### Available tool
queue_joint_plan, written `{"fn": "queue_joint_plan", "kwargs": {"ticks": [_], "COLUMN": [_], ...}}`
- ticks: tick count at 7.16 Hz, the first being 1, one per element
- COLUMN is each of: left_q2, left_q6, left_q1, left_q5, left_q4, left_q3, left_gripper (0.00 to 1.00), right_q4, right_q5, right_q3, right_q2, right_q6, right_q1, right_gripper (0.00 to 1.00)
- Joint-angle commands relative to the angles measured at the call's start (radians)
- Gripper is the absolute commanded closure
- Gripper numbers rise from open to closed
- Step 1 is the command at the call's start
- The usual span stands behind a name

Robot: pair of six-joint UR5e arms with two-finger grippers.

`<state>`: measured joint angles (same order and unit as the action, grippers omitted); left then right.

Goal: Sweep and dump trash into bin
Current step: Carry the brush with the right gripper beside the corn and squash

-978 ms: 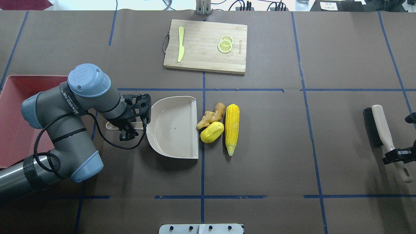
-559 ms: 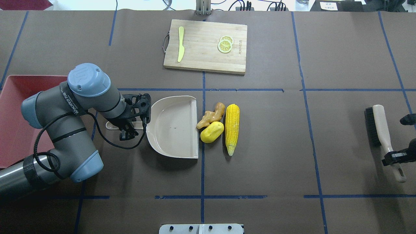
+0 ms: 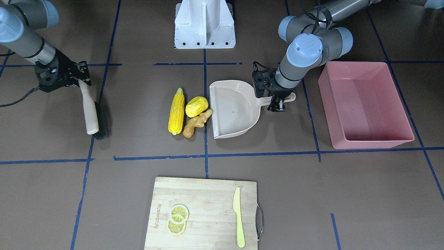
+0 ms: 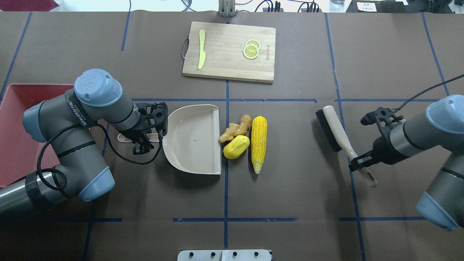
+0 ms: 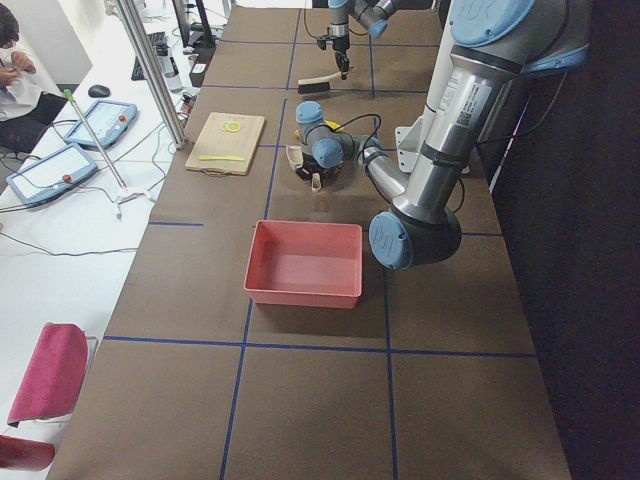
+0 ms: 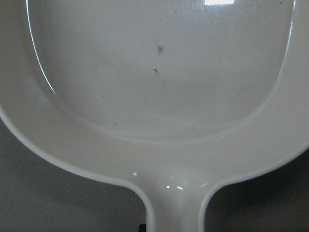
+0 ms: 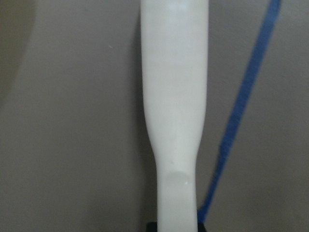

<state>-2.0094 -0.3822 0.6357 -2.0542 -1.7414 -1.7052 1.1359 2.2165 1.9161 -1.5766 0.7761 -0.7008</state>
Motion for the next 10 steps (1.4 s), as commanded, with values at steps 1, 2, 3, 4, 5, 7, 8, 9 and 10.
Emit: {"fn": "queue_joint_plan", "kwargs": {"ticks": [1,2,3,4,5,7,8,9,10], "left_q2": [-0.003,-0.003,-0.006,-0.008,-0.017,-0.041,-0.048,-0.051,-0.054], "left_q6": [-0.004,-0.006,-0.006,-0.007,-0.009,-0.009,-0.009,-0.007,-0.001], "left_q1": [-0.001,-0.002,-0.004,-0.005,-0.007,-0.008,-0.011,-0.022,-0.036], "left_q5": [0.064,0.065,0.063,0.062,0.062,0.062,0.062,0.062,0.062], "left_q4": [0.005,0.01,0.022,0.039,0.071,0.136,0.151,0.151,0.151], "left_q3": [-0.004,-0.005,-0.007,-0.008,-0.01,-0.019,-0.017,-0.014,-0.013], "left_gripper": [0.8,0.8,0.82,0.82,0.82,0.82,0.82,0.82,0.82], "right_q4": [0.195,0.209,0.209,0.211,0.211,0.211,0.211,0.211,0.211], "right_q5": [-0.053,-0.064,-0.067,-0.084,-0.087,-0.101,-0.115,-0.121,-0.121], "right_q3": [0.03,0.032,0.032,0.032,0.028,0.015,0.012,-0.017,-0.047], "right_q2": [0.148,0.165,0.174,0.191,0.202,0.233,0.246,0.277,0.318], "right_q6": [0.002,0.002,0.027,0.085,0.147,0.233,0.261,0.303,0.346], "right_q1": [0.044,0.052,0.073,0.099,0.121,0.141,0.148,0.158,0.168], "right_gripper": [1.0,1.0,1.0,1.0,1.0,1.0,1.0,1.0,1.0]}}
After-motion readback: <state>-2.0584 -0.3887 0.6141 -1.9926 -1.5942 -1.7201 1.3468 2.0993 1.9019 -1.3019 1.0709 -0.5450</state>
